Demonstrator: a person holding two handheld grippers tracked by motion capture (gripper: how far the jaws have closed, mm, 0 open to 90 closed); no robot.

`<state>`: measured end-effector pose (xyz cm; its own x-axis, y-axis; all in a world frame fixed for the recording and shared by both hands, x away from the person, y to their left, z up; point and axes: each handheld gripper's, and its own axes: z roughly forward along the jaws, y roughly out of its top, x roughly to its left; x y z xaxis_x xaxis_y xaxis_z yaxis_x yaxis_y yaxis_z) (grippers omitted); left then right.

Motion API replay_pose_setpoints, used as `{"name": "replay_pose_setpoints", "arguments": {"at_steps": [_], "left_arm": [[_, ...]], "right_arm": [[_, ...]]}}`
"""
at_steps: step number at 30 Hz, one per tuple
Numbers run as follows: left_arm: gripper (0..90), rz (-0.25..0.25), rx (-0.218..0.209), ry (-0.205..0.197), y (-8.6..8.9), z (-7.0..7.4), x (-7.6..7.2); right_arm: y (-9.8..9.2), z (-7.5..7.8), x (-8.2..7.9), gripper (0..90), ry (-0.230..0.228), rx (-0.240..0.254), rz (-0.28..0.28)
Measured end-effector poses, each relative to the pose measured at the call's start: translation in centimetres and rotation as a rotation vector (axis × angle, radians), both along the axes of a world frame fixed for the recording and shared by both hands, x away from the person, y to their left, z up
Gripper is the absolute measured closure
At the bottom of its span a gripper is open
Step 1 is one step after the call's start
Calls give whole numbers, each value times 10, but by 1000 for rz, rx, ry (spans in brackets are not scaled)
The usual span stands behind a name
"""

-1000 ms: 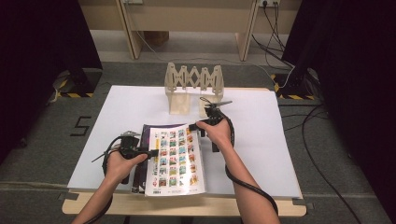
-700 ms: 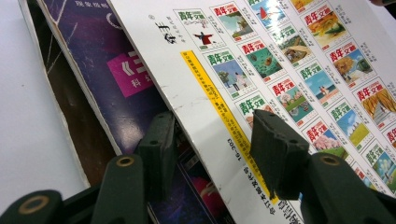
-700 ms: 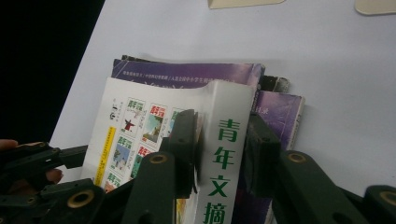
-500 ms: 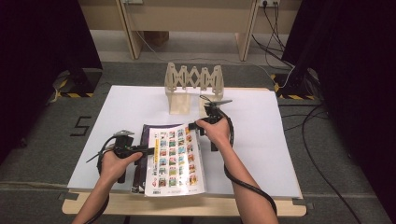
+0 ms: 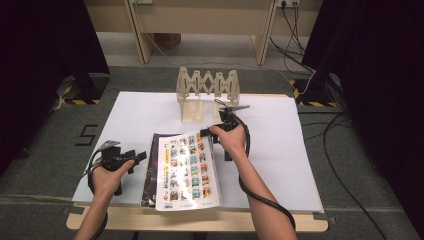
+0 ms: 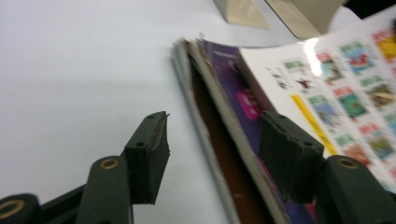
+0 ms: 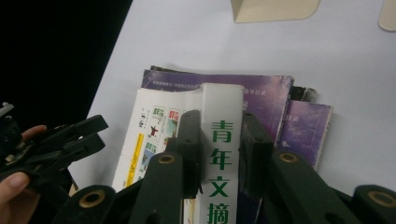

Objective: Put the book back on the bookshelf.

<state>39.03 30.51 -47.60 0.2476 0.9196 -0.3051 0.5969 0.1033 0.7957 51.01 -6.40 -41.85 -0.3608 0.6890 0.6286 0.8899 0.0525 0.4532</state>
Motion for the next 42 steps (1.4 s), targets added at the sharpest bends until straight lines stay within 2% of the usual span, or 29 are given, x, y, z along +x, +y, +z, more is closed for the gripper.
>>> {"name": "replay_pose_setpoints", "arguments": {"at_steps": [1, 3, 4, 9, 12, 18, 23, 33, 42], "left_arm": [[418, 0, 0, 0, 0, 0, 0], [418, 33, 35, -42, 3, -4, -1], [416, 37, 45, -50, 4, -5, 0], [398, 39, 76, -45, 6, -7, 2], [395, 51, 101, -55, 7, -8, 2], [392, 57, 109, -53, 6, -14, 3], [390, 44, 110, -48, 4, -20, 5], [391, 53, 125, -48, 4, -24, 6], [397, 67, 123, -44, 4, -25, 7]], "right_arm": [[0, 0, 0, 742, 0, 0, 0], [0, 5, -2, 744, -15, 3, 0], [0, 6, -2, 744, -18, 9, 1], [-1, 12, -3, 745, -36, 10, 3], [-3, 16, -3, 745, -56, 33, 15], [-8, 21, -5, 745, -71, 59, 10], [-12, 23, -7, 745, -82, 87, 14], [-21, 37, -12, 745, -124, 111, -7], [-27, 47, -14, 745, -156, 109, -26]]}}
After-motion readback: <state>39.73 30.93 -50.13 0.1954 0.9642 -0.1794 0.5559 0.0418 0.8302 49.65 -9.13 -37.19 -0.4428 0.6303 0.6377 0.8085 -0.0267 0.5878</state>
